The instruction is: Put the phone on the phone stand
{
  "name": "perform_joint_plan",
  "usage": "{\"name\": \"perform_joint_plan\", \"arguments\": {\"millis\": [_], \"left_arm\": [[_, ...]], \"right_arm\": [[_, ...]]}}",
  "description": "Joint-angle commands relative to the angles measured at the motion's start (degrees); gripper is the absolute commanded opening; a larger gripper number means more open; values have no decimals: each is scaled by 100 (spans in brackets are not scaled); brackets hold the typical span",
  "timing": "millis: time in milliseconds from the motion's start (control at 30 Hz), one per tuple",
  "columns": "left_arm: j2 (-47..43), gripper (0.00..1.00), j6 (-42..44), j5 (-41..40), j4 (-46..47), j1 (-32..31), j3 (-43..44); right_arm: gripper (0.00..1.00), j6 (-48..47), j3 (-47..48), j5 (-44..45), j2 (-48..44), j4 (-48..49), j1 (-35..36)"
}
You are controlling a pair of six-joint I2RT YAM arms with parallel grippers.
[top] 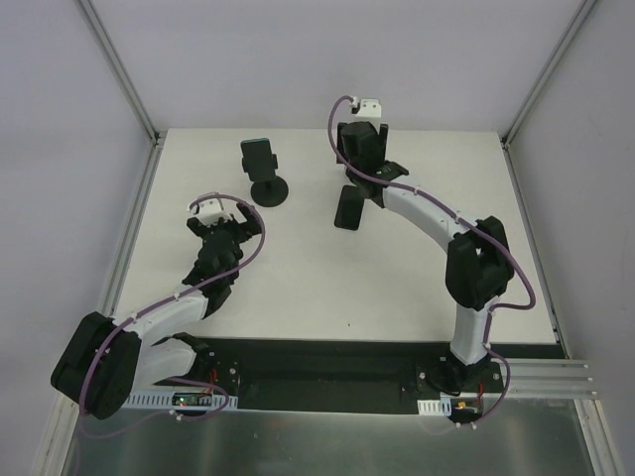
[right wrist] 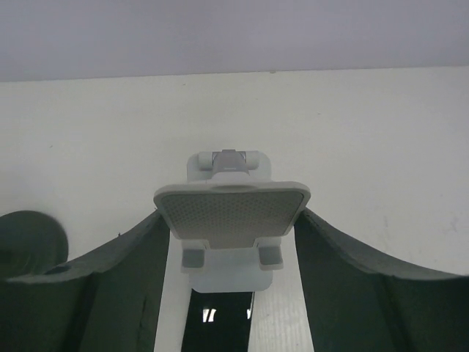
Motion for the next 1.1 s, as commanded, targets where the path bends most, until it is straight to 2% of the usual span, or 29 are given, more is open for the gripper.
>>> {"name": "perform_joint_plan", "arguments": {"millis": [0, 133, 367, 500, 633, 1067], "left_arm": [[233, 97, 161, 77, 471, 39, 18], [462, 97, 196, 69, 374, 48, 212], [551, 97, 82, 121, 252, 39, 291], [560, 96, 56, 218, 181, 39, 326], [489, 96, 56, 209, 172, 30, 291], [392, 96, 21, 244, 181, 39, 230]], "right_arm": [[1, -131, 450, -340, 153, 341, 185], [0, -69, 510, -418, 451, 554, 397], [0, 563, 1608, -525, 1443, -70, 608], [0, 932, 2714, -147, 1954, -1385, 740], [0, 1249, 3165, -24, 2236, -2048, 784], [1, 1206, 2867, -180, 2456, -1655, 766]]}}
